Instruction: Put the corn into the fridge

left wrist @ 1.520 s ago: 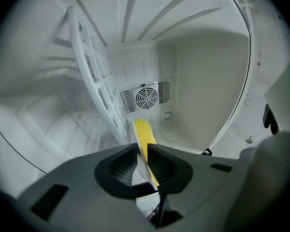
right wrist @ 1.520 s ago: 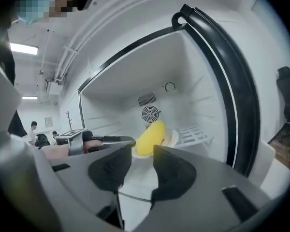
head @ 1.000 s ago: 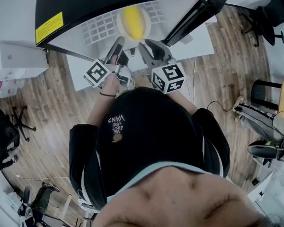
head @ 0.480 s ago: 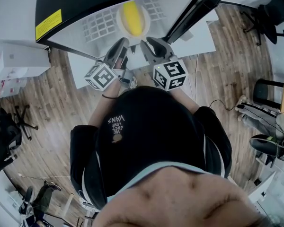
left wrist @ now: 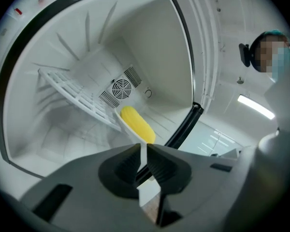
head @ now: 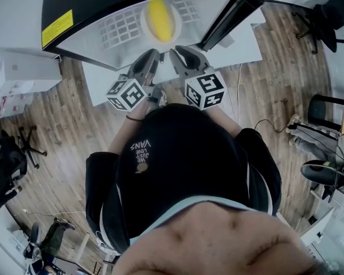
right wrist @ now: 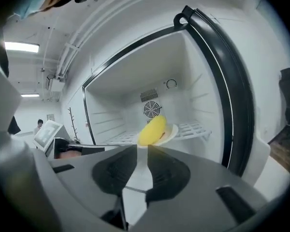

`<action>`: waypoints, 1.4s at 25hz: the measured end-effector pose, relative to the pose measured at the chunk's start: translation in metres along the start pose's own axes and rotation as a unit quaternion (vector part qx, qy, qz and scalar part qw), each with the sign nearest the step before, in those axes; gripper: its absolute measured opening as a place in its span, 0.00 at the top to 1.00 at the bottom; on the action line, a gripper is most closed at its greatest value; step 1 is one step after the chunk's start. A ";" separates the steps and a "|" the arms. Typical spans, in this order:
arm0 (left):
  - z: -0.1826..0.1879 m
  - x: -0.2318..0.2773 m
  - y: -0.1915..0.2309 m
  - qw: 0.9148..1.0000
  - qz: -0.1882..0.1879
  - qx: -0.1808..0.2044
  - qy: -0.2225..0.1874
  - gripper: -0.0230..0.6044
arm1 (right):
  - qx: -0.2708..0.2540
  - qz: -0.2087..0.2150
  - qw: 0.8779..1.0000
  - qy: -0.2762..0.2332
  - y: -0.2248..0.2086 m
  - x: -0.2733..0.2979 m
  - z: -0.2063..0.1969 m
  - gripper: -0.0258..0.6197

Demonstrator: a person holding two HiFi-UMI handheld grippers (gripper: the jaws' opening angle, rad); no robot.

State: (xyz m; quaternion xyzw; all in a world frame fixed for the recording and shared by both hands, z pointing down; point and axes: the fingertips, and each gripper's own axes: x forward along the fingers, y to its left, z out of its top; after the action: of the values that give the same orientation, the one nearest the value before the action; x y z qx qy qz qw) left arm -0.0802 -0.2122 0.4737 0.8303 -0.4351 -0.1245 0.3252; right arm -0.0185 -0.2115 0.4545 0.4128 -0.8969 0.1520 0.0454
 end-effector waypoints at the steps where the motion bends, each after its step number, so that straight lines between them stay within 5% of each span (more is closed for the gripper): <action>1: -0.001 0.000 0.001 1.000 0.003 0.006 0.003 0.89 | -0.001 0.000 1.000 0.001 0.000 0.000 -0.001 0.84; 14: 0.001 0.008 -0.002 0.999 -0.004 0.037 0.016 0.89 | -0.008 -0.003 1.000 0.003 -0.001 0.010 0.000 0.94; 35: 0.007 0.020 0.003 0.999 -0.015 0.021 0.021 0.89 | -0.007 -0.006 1.000 0.007 -0.006 0.024 0.004 0.94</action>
State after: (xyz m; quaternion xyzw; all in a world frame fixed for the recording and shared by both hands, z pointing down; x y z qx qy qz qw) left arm -0.0737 -0.2325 0.4716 0.8459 -0.4183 -0.1025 0.3145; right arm -0.0294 -0.2334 0.4574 0.4169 -0.8951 0.1483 0.0551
